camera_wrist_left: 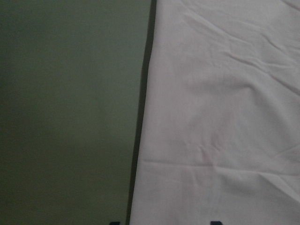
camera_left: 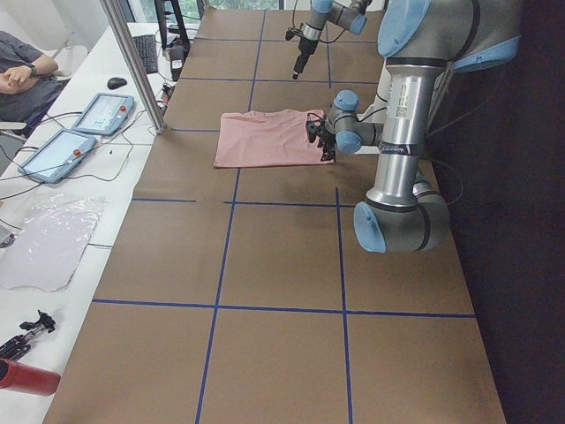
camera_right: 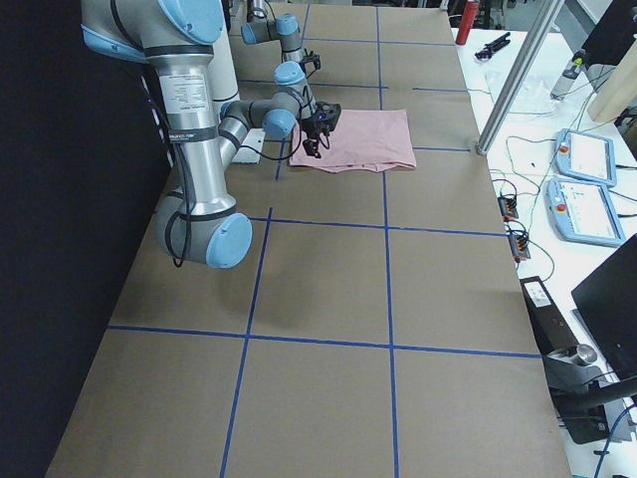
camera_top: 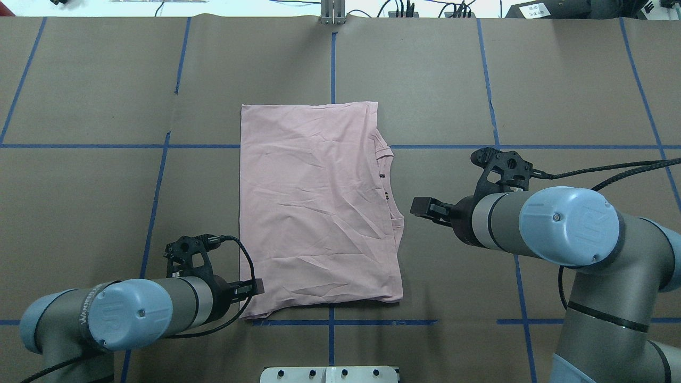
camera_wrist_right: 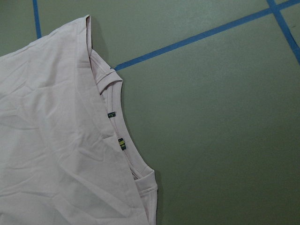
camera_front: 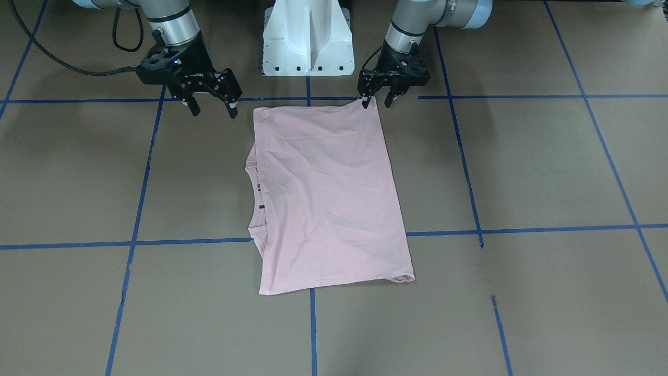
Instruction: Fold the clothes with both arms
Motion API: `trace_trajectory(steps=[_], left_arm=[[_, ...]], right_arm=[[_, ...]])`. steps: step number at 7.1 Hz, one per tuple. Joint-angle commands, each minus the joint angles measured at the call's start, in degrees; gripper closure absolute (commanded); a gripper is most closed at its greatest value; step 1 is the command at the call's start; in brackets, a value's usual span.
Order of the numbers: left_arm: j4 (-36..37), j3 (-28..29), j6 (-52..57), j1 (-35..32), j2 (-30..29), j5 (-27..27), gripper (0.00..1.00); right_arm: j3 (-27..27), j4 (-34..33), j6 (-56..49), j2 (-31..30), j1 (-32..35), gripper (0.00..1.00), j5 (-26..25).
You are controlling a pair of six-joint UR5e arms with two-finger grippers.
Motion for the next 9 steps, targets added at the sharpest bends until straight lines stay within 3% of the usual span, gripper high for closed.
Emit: trace_trajectory(steps=[1,7,8,9], left_arm=[[0.0,2.1,0.3,1.3,-1.3,-0.1,0.33],[0.0,2.1,0.4,2.2,-1.2,-0.2,0.38],[0.0,2.1,0.3,2.2,-1.2,-0.1,0.43],[0.0,2.2,0.3,2.2,-1.1,-0.1,0.57]], right_arm=[[-0.1,0.0,0.0,0.0,0.2,0.01,0.0],[-0.1,-0.1,0.0,-0.2,0.2,0.01,0.0],[-0.1,-0.2,0.0,-0.2,0.2,0.01,0.0],[-0.1,-0.2,0.0,-0.2,0.2,0.01,0.0]])
